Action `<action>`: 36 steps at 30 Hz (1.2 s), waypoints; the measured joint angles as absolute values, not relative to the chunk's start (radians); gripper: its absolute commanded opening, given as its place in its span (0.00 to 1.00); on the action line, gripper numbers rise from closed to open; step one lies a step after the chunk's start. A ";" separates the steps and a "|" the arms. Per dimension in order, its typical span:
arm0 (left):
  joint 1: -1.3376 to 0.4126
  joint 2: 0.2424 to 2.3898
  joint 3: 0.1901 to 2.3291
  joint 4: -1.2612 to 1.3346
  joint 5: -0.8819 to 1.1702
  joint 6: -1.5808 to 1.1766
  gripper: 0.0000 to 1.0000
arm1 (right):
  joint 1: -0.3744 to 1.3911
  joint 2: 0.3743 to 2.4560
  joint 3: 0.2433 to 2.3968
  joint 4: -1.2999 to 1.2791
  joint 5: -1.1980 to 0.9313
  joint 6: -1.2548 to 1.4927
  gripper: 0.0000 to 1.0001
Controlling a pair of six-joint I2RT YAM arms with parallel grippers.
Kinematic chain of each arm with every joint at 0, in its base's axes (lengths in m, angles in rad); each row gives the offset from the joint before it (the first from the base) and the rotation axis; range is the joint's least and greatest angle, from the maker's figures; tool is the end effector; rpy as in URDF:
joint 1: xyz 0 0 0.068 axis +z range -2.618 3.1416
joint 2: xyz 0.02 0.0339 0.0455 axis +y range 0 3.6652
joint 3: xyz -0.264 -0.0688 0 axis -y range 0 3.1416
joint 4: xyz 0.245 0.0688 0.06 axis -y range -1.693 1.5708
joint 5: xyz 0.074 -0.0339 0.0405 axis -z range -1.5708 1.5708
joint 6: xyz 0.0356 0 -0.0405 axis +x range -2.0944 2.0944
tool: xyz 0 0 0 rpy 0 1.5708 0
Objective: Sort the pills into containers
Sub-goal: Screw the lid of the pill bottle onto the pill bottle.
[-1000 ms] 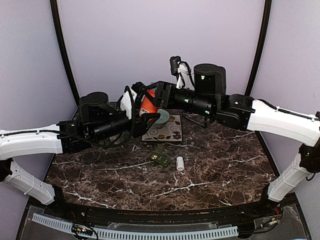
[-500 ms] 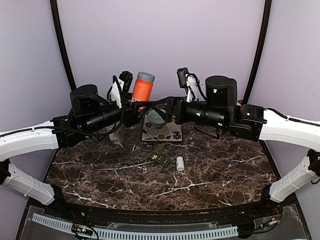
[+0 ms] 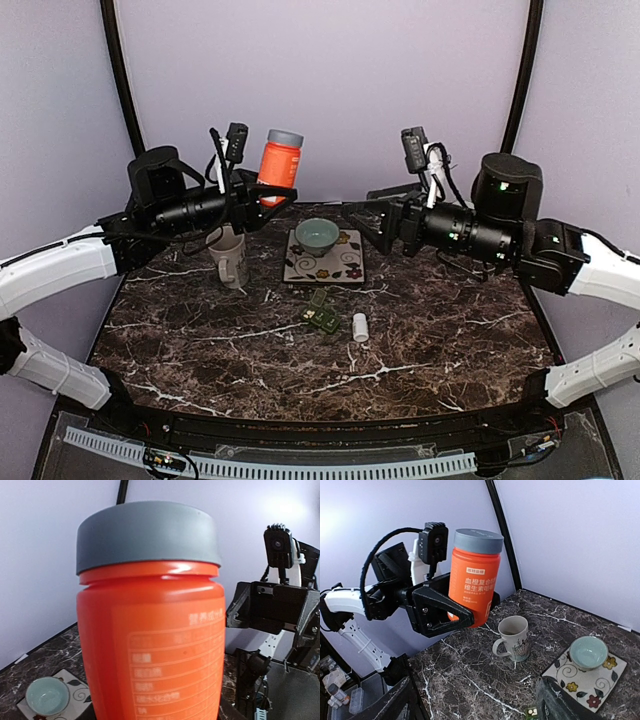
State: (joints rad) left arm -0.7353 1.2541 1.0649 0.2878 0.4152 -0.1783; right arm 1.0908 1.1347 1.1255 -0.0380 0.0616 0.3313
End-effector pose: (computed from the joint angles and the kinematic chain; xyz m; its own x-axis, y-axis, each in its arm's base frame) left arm 0.2097 -0.2090 0.3877 -0.0898 -0.1376 -0.9864 0.9100 0.3911 -0.1374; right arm 0.1236 0.2327 0.4054 -0.2993 0.1281 -0.9455 -0.8032 0.5010 0.3222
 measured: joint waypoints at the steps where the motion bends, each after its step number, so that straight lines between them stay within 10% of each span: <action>1: -0.726 1.269 1.081 0.289 0.471 -0.192 0.00 | 1.085 1.122 1.126 -0.038 0.049 0.323 0.84; 14: -0.696 1.508 1.222 0.290 1.121 -0.369 0.00 | 0.904 1.112 1.126 0.035 -0.234 0.335 0.86; 36: -0.696 1.525 1.224 0.332 1.305 -0.439 0.00 | 0.852 1.274 1.145 0.238 -0.494 0.513 0.87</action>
State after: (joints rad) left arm -0.6956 1.5249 1.2236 0.3321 1.3048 -0.4393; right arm 0.8524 1.2743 1.1454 0.2379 -0.4938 0.5129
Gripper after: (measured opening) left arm 0.533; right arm 0.870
